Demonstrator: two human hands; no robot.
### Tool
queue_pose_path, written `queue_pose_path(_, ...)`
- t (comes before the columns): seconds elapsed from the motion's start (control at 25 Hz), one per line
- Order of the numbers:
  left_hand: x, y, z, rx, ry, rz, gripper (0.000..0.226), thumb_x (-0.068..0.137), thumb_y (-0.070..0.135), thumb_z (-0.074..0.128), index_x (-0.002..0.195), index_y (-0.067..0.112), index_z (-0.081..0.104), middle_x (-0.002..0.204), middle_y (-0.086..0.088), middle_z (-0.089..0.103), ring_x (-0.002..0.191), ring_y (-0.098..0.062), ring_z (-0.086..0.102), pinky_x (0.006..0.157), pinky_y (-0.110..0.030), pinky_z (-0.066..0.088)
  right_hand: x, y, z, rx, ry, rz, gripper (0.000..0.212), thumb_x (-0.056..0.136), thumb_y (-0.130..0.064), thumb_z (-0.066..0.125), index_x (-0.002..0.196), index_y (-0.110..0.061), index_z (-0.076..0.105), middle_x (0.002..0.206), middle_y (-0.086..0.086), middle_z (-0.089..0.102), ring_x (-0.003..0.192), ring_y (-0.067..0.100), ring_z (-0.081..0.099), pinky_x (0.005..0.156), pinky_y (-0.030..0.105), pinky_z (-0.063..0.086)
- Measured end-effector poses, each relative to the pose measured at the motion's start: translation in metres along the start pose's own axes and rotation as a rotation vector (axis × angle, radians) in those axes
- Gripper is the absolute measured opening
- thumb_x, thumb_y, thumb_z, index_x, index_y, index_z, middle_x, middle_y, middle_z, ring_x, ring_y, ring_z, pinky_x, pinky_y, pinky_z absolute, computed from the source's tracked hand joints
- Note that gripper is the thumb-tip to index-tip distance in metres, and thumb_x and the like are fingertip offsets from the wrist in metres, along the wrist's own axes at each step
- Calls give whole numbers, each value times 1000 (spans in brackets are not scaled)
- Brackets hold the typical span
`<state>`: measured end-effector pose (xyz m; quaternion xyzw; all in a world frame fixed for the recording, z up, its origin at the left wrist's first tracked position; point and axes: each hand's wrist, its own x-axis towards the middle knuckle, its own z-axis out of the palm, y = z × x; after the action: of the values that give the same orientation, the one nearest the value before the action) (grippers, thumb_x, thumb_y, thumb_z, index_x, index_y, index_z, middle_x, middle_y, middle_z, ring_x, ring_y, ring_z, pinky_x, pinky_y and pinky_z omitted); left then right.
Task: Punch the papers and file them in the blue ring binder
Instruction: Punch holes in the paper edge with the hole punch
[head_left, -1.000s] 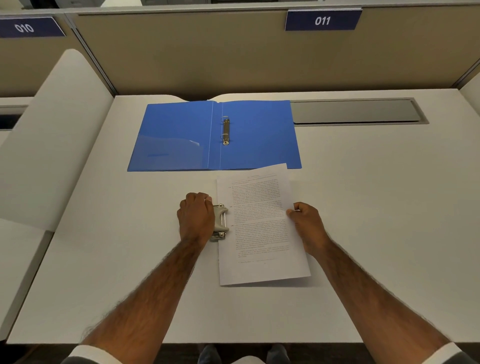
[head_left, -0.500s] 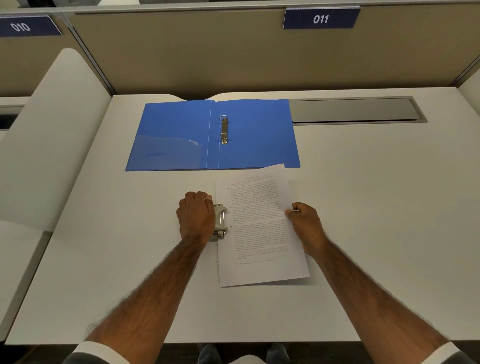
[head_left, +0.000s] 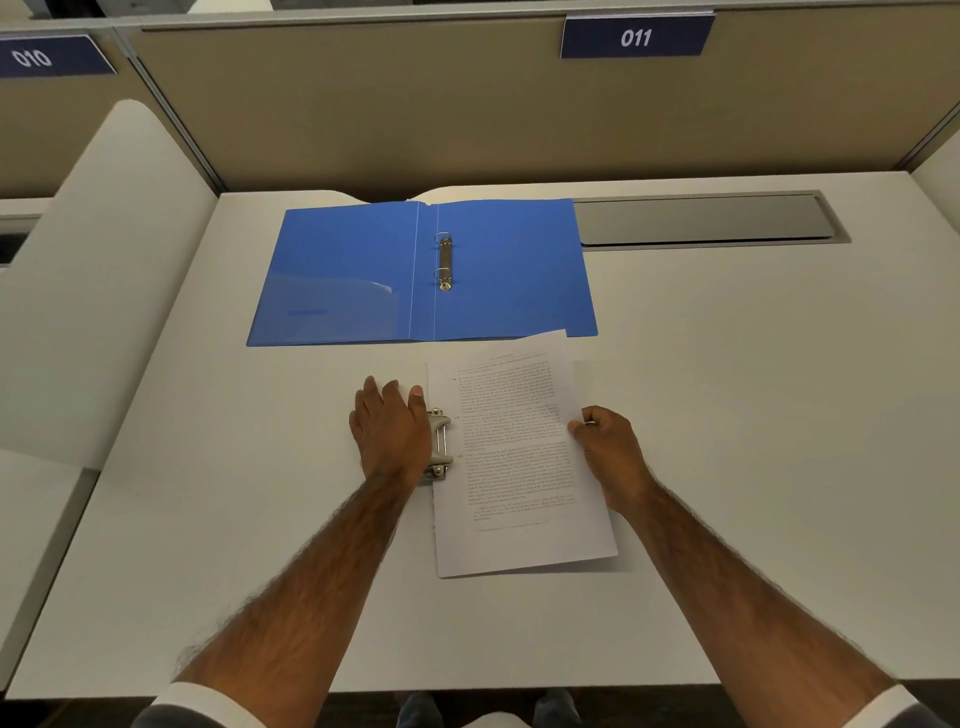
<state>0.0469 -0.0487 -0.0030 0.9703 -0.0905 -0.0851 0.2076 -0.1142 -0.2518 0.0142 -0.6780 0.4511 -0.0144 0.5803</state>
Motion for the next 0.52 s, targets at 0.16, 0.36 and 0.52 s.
queue_pose_path(0.16, 1, 0, 1, 5, -27, -6, 55, 104, 41, 23, 148, 10, 33, 161, -13, 22, 150, -31, 15, 122, -49, 13, 2, -1, 0, -17, 0, -1, 23, 98, -23, 53, 97, -1, 63, 98, 11, 71, 89, 32, 69, 86, 46, 58)
queue_pose_path(0.36, 1, 1, 0, 18, -43, -7, 54, 105, 38, 22, 151, 9, 28, 161, -12, 22, 149, -31, 16, 122, -49, 13, 4, -5, 0, -25, 0, 0, 24, 99, -25, 53, 98, -3, 62, 98, 9, 70, 89, 31, 68, 84, 44, 57)
queue_pose_path(0.52, 1, -1, 2, 32, -67, -13, 56, 105, 40, 20, 152, 11, 24, 163, -11, 18, 151, -30, 12, 122, -48, 9, 6, -6, -1, -11, 3, 4, 24, 98, -23, 53, 98, -2, 62, 97, 9, 70, 87, 29, 69, 81, 42, 57)
